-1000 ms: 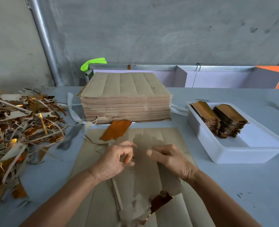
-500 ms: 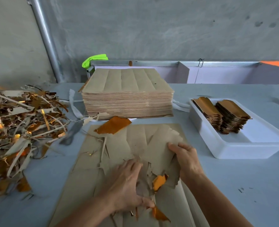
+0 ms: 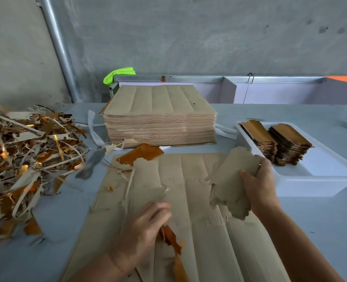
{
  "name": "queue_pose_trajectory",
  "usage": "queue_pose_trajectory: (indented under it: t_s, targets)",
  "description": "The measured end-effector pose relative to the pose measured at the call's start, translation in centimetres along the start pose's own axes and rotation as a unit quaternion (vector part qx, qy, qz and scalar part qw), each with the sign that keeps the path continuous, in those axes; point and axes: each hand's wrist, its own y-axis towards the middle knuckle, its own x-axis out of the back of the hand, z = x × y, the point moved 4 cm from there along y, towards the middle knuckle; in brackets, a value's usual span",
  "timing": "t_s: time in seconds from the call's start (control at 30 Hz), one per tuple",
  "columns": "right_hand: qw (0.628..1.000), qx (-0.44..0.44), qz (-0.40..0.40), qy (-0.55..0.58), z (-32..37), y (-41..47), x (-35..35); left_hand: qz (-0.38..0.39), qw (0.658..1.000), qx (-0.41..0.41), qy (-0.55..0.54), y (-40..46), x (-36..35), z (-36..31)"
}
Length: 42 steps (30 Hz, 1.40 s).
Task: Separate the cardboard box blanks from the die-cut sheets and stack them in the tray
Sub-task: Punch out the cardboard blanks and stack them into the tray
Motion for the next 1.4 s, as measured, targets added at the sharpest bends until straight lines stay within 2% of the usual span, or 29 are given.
queue_pose_trajectory:
  t_s: [0.13, 0.2, 0.27, 0.4, 0.47, 0.63, 0.8, 0.9, 1.03, 1.23, 1.27, 1.33, 1.4]
  targets:
    - [0.989, 0.058, 0.111, -0.079, 0.9, -1.5, -1.8, -0.089, 0.994, 0.056, -0.039, 0.1, 1.1, 0.9]
    - [0.979, 0.046, 0.165, -0.108, 1.2, -2.2, -3.2, -0.129, 0.983, 0.092, -0.089, 0.3, 1.5, 1.5]
    - [0.965, 0.02, 0.217, -0.147, 1.3, -3.1, -4.6, -0.154, 0.977, 0.1, -0.11, 0.4, 2.1, 1.8]
    - [0.931, 0.0, 0.315, -0.184, 1.9, -5.0, -7.6, -0.168, 0.975, 0.063, -0.135, 0.7, 2.9, 0.8]
    - [0.921, -0.01, 0.341, -0.186, 2.6, -5.7, -9.0, -0.16, 0.975, 0.037, -0.147, 1.0, 3.1, -0.1]
    - [0.907, -0.16, 0.38, -0.08, 3.0, -6.7, -10.9, -0.133, 0.984, -0.015, -0.113, 1.5, 2.7, -1.9]
    - [0.894, -0.205, 0.391, -0.077, 1.7, -7.2, -11.4, -0.08, 0.991, -0.082, -0.062, 1.2, 2.2, -3.5]
    - [0.893, -0.241, 0.38, -0.031, 0.6, -7.4, -11.5, -0.066, 0.992, -0.095, -0.043, 0.7, 1.8, -4.3]
    - [0.883, -0.265, 0.381, 0.066, -0.1, -7.4, -11.4, -0.081, 0.992, -0.051, -0.085, 0.1, 1.8, -3.7]
    - [0.86, -0.201, 0.441, 0.161, 0.4, -8.1, -11.7, -0.109, 0.982, -0.026, -0.152, 0.0, 1.2, -3.0]
    - [0.849, -0.193, 0.456, 0.182, 0.5, -8.2, -11.8, -0.12, 0.979, 0.001, -0.166, 0.0, 1.1, -2.7]
    - [0.826, -0.196, 0.483, 0.212, 0.7, -8.6, -11.9, -0.158, 0.953, 0.113, -0.231, 0.3, 1.1, -2.1]
    - [0.819, -0.218, 0.489, 0.208, 0.7, -8.8, -11.9, -0.179, 0.886, 0.254, -0.345, 1.0, 1.1, -1.5]
